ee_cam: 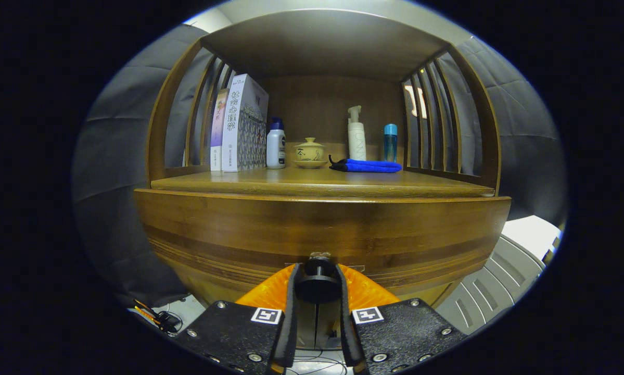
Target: Pull open the drawer, take out the items inside it, and place them on the countertop above the cabinet.
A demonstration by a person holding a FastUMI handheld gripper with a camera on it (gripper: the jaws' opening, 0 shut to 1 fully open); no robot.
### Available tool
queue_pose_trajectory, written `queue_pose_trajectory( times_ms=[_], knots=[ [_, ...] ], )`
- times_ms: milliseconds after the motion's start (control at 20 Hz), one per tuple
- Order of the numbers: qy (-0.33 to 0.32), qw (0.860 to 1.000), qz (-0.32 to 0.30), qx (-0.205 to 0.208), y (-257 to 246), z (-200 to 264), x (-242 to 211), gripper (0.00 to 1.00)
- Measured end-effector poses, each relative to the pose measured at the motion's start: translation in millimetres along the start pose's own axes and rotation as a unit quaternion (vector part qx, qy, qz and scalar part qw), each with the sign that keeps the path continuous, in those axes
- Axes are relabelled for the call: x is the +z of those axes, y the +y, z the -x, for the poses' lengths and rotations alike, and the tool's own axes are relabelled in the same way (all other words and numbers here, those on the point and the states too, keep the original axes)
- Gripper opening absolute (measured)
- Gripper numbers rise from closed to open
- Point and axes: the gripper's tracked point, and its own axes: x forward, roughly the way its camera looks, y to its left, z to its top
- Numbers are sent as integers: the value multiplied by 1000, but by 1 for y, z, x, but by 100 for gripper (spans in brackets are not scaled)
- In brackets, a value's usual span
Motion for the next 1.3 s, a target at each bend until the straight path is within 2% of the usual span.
queue_pose_trajectory(
  times_ms=[1300],
  knots=[
    [-16,1000,12,-9,0,16,-5,35]
  ],
)
